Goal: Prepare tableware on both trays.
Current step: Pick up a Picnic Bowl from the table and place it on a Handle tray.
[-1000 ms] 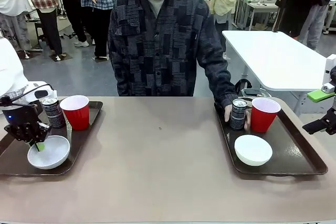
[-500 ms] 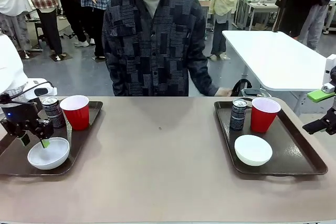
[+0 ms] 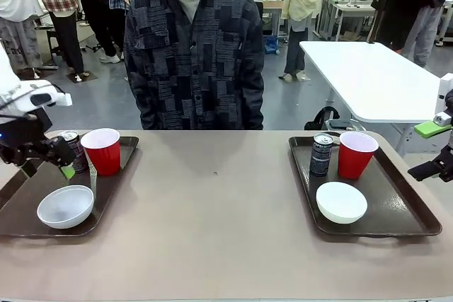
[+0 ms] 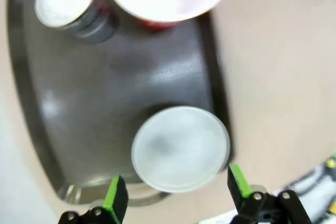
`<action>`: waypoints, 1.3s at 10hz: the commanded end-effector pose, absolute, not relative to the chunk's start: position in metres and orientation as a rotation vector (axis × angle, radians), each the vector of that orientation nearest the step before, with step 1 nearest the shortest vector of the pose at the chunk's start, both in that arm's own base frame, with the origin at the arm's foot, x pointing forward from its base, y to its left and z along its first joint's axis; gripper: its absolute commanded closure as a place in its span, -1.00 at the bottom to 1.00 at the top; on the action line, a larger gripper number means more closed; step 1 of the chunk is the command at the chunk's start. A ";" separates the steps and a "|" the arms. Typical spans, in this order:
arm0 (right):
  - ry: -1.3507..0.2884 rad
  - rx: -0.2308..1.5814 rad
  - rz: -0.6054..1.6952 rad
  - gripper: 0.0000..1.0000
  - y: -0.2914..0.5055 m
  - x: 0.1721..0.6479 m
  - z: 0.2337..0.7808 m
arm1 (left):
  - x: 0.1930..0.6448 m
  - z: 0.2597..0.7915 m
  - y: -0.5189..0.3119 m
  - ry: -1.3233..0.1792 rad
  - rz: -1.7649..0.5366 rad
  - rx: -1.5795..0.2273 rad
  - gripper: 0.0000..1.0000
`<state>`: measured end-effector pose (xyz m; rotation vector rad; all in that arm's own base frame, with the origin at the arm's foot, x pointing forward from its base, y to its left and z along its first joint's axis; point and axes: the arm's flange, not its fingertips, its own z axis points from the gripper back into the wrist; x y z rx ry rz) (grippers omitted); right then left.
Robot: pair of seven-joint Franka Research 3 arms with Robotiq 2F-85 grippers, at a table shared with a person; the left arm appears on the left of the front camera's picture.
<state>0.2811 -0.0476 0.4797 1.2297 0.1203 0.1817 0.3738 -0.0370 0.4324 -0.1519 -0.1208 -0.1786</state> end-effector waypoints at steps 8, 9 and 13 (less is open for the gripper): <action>0.118 1.247 0.190 -1.00 -0.048 0.281 0.482 | 0.349 0.470 0.058 -0.105 0.023 -1.116 -1.00; 0.118 1.247 0.190 -1.00 -0.048 0.281 0.482 | 0.350 0.474 0.059 -0.085 0.006 -1.101 -1.00; 0.118 1.247 0.190 -1.00 -0.048 0.281 0.482 | 0.345 0.481 0.069 -0.032 -0.038 -0.997 -1.00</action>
